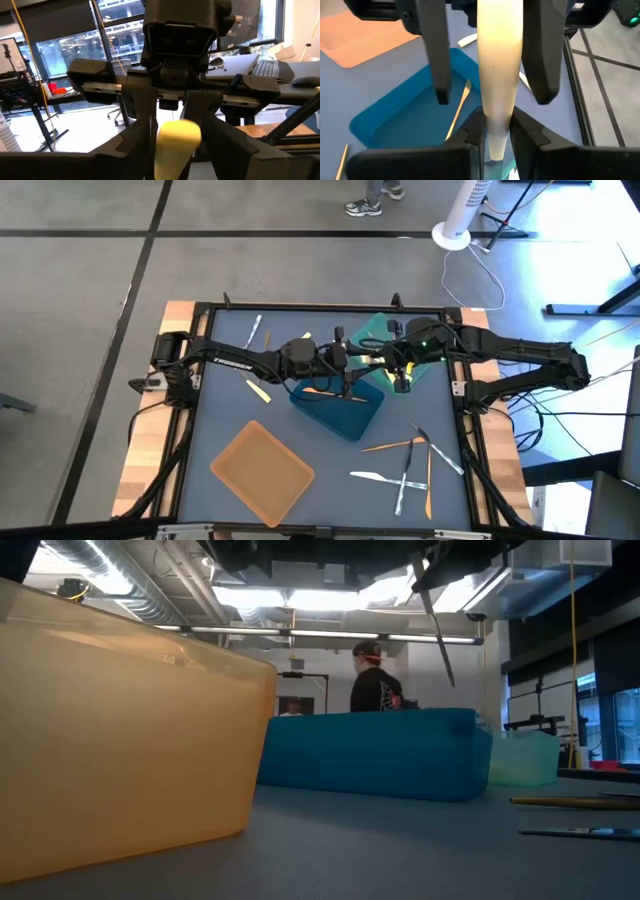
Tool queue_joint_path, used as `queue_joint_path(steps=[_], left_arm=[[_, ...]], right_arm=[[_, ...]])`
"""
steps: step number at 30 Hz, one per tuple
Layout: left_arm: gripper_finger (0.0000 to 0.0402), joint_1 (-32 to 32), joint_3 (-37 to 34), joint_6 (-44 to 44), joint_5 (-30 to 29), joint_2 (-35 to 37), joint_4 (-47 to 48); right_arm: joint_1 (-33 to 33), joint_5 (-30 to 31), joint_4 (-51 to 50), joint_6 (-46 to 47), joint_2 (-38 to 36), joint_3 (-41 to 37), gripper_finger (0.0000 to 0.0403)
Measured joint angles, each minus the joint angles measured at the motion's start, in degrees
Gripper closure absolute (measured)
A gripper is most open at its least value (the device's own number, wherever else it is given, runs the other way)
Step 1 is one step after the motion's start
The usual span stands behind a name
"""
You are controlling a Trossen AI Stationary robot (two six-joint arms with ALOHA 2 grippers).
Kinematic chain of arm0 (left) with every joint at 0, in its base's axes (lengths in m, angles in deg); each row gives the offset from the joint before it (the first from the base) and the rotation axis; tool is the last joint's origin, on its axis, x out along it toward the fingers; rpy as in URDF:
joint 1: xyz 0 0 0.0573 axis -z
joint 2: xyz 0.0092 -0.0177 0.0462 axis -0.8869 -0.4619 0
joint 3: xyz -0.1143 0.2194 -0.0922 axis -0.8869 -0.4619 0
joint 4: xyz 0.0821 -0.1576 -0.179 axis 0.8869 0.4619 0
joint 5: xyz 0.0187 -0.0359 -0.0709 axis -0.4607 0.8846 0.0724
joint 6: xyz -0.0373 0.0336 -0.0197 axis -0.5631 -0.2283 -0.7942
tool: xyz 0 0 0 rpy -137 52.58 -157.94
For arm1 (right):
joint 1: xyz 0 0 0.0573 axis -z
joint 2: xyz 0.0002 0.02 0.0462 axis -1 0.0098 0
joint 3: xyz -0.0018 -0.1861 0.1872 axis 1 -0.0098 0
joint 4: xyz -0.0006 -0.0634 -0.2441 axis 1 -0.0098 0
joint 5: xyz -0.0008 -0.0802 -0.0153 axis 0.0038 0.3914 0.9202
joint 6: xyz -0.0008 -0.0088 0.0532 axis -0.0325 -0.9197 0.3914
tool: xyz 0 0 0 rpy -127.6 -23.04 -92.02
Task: Sort silverware by color (type)
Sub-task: Put the left yellow knife into the light blue bin
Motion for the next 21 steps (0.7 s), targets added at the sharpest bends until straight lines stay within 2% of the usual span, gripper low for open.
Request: queue_joint_path(steps=[11,21], left_arm=[[0.0325,0.0,0.0,1.4,-1.7,0.0,0.0],[0.0328,0.0,0.0,1.4,-1.7,0.0,0.0]], right_arm=[[0.0,0.0,-0.1,0.1,0.0,0.0,0.0345],[0.0,0.1,-0.1,0.2,0.1,0.0,0.0345]])
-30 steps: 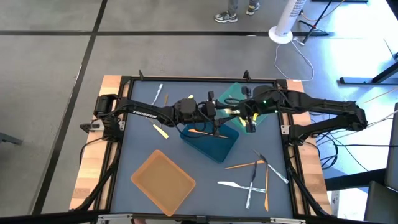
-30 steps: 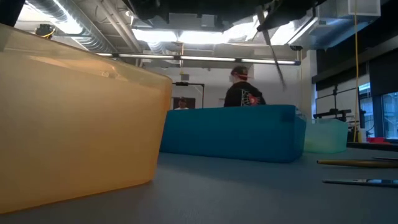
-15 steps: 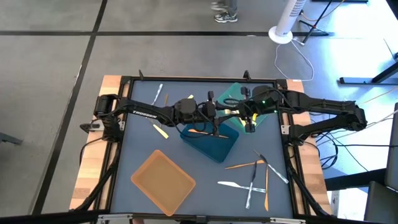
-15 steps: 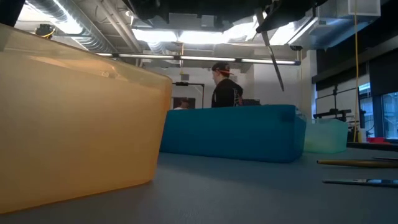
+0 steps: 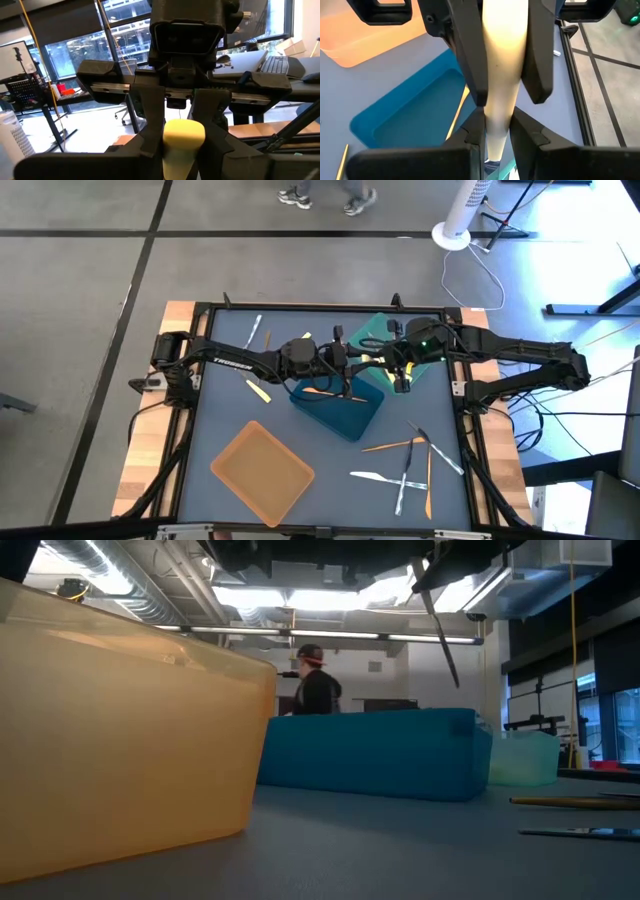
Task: Sort silverware by color (type)
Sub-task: Put the left yellow knife into the light blue bin
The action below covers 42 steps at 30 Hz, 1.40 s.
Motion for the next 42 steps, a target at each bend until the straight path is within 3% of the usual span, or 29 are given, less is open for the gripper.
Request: queue_joint_path(steps=[6,15,19,26,31,42], left_arm=[[0.0328,0.0,0.0,0.0,0.0,0.0,0.1],[0.0329,0.0,0.0,0.8,0.0,0.0,0.1],[0.0329,0.0,0.0,0.8,0.0,0.0,0.1],[0.0329,0.0,0.0,0.9,0.0,0.0,0.0],[0.0329,-0.7,0.8,0.9,0.0,-0.1,0.6],[0.0329,-3.8,13.6,8.2,-0.5,-1.5,21.2]], right_arm=[[0.0,0.0,0.0,0.0,0.0,0.0,0.0336],[0.0,0.1,0.1,0.0,0.0,0.0,0.0231],[0.0,1.1,-1.2,-0.2,-0.3,0.0,0.0204],[0.0,10.5,-8.1,-2.8,-6.2,0.1,0.0196],[0.0,12.6,-10.7,-2.9,-11.9,0.1,0.0196],[0.0,13.0,-10.8,2.1,-19.5,0.1,0.0196]])
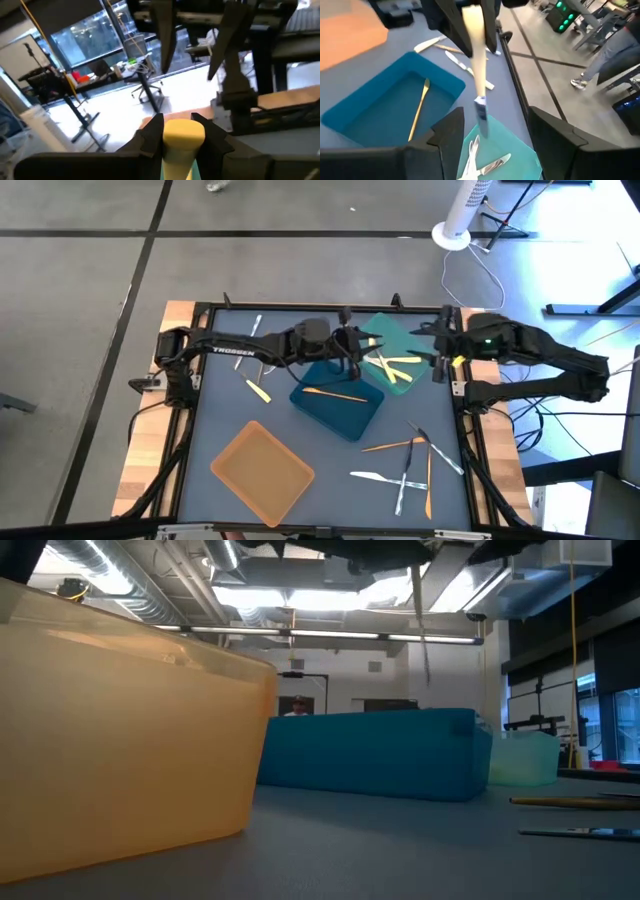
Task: Sort silverware by color (type)
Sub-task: Put the left yellow knife into the light blue bin
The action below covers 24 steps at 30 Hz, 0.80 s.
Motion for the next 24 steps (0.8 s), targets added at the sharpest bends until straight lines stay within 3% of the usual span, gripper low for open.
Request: queue_joint_path(steps=[24], left_arm=[[0.0324,-4.0,2.2,8.3,-2.5,-15.3,1.1]], right_arm=[[0.0,-0.1,-3.0,4.4,-1.5,0.0,0.0196]])
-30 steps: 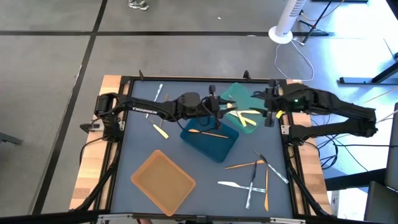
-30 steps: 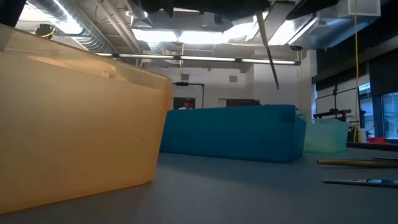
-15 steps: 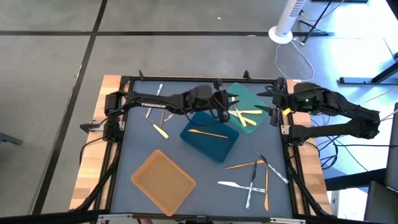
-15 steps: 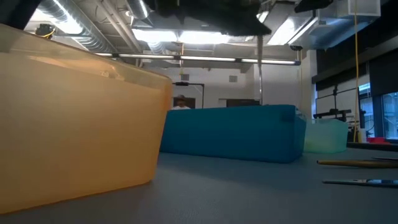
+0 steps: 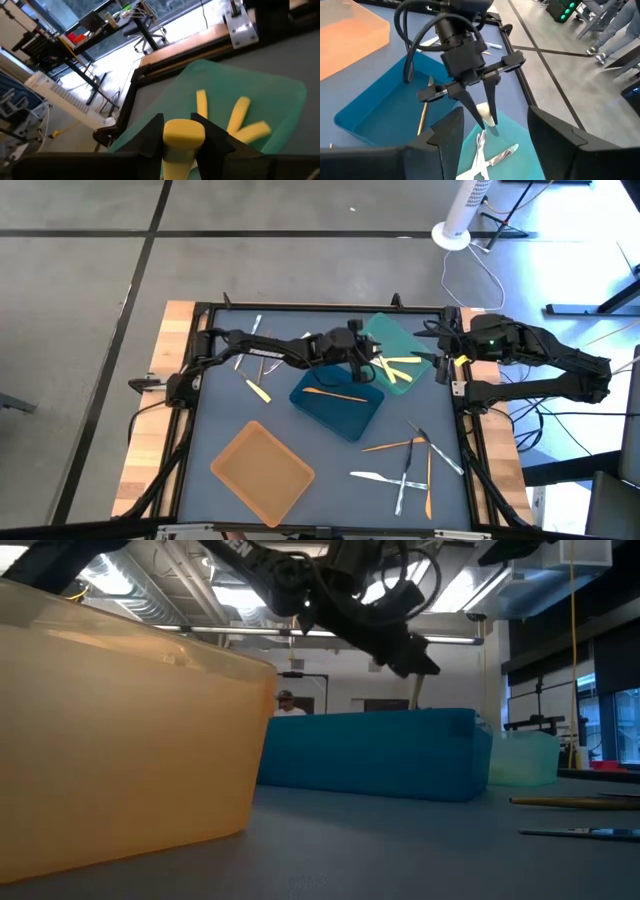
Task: Sort silverware by color (type)
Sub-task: Put the left yellow knife into the light blue bin
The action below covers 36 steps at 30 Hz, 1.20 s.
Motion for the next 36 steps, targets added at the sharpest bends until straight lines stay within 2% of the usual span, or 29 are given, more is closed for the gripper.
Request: queue_joint_path(steps=[5,22,36], left_arm=[[0.0323,0.1,0.0,2.3,0.0,-0.7,0.3],[0.0320,0.1,0.0,2.0,0.1,-0.7,0.9],[0.0258,0.1,0.0,0.8,0.1,-0.7,1.0]], right_arm=[[0.0,0.0,0.0,0.0,0.0,0.0,0.0196],[0.0,0.0,0.0,0.0,0.2,0.0,0.0196],[0.0,0.0,0.0,0.0,0.2,0.0,0.0196]])
